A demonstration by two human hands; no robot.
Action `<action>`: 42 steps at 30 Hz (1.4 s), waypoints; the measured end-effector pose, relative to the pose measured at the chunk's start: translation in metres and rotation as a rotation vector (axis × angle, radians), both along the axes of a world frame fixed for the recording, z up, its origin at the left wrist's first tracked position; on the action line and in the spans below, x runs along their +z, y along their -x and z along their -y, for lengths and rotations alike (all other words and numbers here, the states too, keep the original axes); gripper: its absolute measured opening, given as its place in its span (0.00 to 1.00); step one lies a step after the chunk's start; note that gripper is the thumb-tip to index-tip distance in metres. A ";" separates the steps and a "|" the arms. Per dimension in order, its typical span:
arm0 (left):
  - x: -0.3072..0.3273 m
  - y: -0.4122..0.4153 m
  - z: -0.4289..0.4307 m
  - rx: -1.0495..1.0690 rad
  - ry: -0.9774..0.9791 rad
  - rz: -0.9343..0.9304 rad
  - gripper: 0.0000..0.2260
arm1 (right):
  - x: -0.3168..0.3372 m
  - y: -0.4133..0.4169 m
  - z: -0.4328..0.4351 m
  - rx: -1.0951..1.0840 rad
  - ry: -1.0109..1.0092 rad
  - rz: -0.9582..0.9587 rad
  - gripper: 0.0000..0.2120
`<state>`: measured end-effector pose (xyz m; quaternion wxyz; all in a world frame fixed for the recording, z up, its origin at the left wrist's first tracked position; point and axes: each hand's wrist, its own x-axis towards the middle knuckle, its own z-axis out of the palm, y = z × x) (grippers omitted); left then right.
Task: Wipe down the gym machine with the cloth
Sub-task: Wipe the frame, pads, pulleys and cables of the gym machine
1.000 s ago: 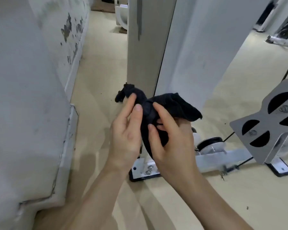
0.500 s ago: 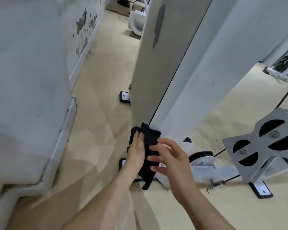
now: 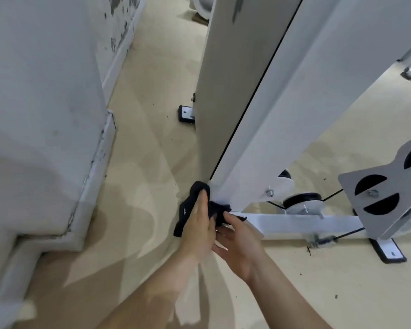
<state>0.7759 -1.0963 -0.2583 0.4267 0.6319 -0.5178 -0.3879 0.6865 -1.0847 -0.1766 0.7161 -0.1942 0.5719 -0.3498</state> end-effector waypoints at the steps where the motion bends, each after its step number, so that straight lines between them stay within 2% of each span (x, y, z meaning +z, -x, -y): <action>1: -0.003 -0.001 0.000 0.004 0.006 0.024 0.29 | -0.007 -0.001 -0.001 -0.016 0.007 -0.009 0.12; 3: 0.002 -0.006 0.005 0.027 0.031 0.010 0.28 | -0.014 -0.005 0.000 -0.060 0.065 0.023 0.12; 7: 0.018 0.002 0.016 0.053 0.200 -0.016 0.29 | -0.014 -0.006 0.012 -0.181 0.159 0.080 0.10; 10: -0.002 0.010 0.003 0.099 0.124 -0.014 0.28 | -0.020 0.000 0.010 -0.229 0.100 0.012 0.08; 14: -0.041 -0.005 -0.036 0.064 -0.036 0.100 0.21 | -0.037 -0.002 -0.003 -0.195 -0.020 -0.076 0.07; 18: -0.032 -0.035 -0.015 0.337 -0.061 0.010 0.21 | -0.044 -0.021 -0.012 -0.107 0.007 -0.038 0.07; 20: -0.029 -0.031 0.008 0.212 -0.058 0.049 0.20 | -0.048 -0.028 -0.016 -0.075 0.029 -0.019 0.10; 21: -0.031 -0.022 0.013 0.111 -0.080 -0.001 0.17 | -0.049 -0.029 -0.018 -0.046 0.030 -0.016 0.11; 23: -0.037 -0.011 0.011 0.009 -0.117 0.059 0.15 | -0.052 -0.024 -0.023 0.009 0.020 -0.036 0.12; 24: -0.041 -0.010 0.006 -0.062 -0.169 0.138 0.17 | -0.054 -0.019 -0.025 0.027 0.010 -0.056 0.11; 26: -0.049 -0.014 -0.003 -0.123 -0.201 0.446 0.26 | -0.057 -0.012 -0.028 0.035 -0.016 -0.099 0.09; 27: -0.047 -0.017 -0.006 -0.122 -0.200 0.495 0.27 | -0.058 -0.010 -0.029 0.021 -0.044 -0.100 0.09; 28: -0.045 -0.017 -0.010 -0.119 -0.223 0.499 0.24 | -0.059 -0.011 -0.029 0.004 -0.075 -0.079 0.09; 29: -0.044 -0.017 -0.012 -0.091 -0.257 0.428 0.19 | -0.061 -0.013 -0.029 -0.010 -0.101 -0.055 0.10; 31: -0.040 -0.019 -0.021 -0.053 -0.337 0.206 0.10 | -0.062 -0.021 -0.028 -0.034 -0.112 -0.037 0.11; 35: -0.006 -0.026 -0.022 0.064 -0.153 -0.208 0.12 | -0.050 -0.030 -0.014 -0.268 0.046 0.041 0.09; 37: 0.011 -0.023 -0.014 0.082 -0.133 -0.371 0.15 | -0.037 -0.026 0.002 -0.419 0.125 0.083 0.05; 38: 0.019 -0.021 -0.011 0.062 -0.120 -0.359 0.17 | -0.032 -0.023 0.011 -0.498 0.134 0.085 0.04; 40: 0.027 -0.023 -0.008 0.006 -0.090 -0.185 0.17 | -0.025 -0.015 0.026 -0.662 0.095 0.055 0.09; 42: 0.039 -0.033 -0.008 -0.074 -0.052 -0.020 0.15 | -0.026 -0.003 0.035 -0.855 0.067 0.056 0.11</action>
